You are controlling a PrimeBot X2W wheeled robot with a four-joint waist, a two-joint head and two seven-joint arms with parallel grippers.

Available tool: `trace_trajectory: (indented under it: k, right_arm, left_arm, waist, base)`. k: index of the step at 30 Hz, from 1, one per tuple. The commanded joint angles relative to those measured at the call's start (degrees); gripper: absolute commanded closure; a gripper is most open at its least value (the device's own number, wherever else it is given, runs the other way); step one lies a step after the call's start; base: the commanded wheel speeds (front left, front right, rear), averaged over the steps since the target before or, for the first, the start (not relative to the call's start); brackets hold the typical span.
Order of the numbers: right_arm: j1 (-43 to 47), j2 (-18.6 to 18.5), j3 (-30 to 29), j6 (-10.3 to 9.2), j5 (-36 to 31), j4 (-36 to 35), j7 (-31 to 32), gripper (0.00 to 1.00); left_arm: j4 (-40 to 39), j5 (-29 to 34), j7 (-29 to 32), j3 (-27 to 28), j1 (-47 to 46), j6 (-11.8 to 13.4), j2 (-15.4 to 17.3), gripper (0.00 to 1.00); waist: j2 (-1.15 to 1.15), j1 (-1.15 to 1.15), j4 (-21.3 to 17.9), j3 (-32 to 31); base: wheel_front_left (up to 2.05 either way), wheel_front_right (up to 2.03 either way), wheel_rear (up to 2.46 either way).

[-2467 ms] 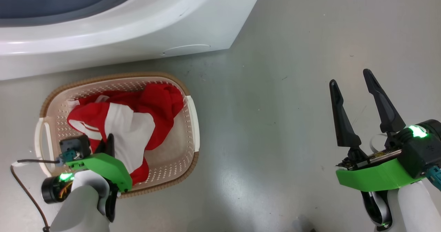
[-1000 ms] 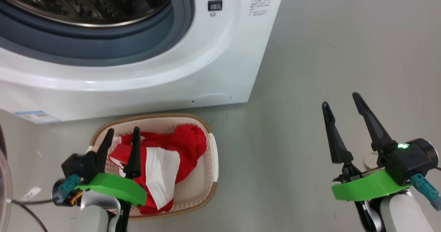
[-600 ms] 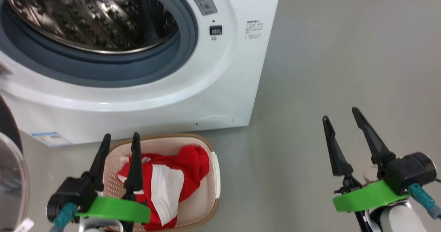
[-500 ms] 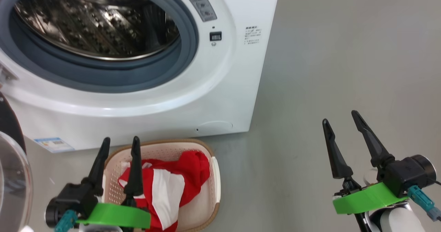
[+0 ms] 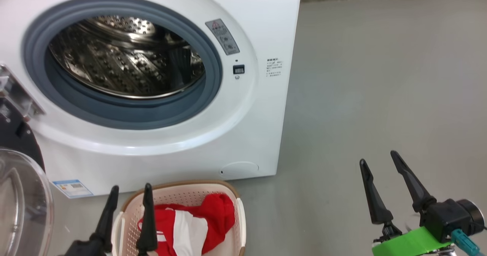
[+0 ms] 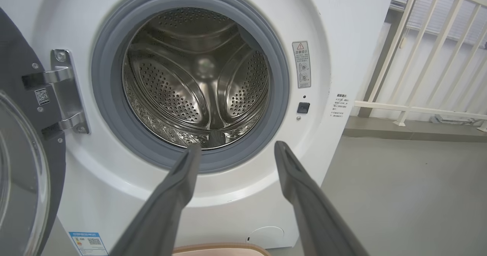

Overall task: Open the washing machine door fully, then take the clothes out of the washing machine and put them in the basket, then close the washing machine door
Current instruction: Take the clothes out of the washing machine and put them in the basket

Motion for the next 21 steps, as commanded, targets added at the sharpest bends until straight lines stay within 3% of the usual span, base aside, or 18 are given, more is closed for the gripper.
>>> trace_trajectory:
  k: [1, 21]
  right_arm:
    - [-0.2, -0.3, 0.9, 0.36, -0.6, -1.7, -0.4, 0.0]
    - [4.0, -0.3, 0.0, 0.36, -0.5, -3.2, -0.4, 0.0]
  left_arm:
    - [-1.9, 1.0, -0.7, 1.5, 0.2, 0.6, 0.6, 0.0]
    - [-2.6, 0.3, -0.6, 1.4, 4.7, 1.1, 1.8, 0.0]
  waist:
    - [0.0, 0.0, 0.3, -1.8]
    - [0.0, 0.0, -0.5, -5.2]
  base:
    - [0.0, 0.0, 0.0]
    - [0.0, 0.0, 0.0]
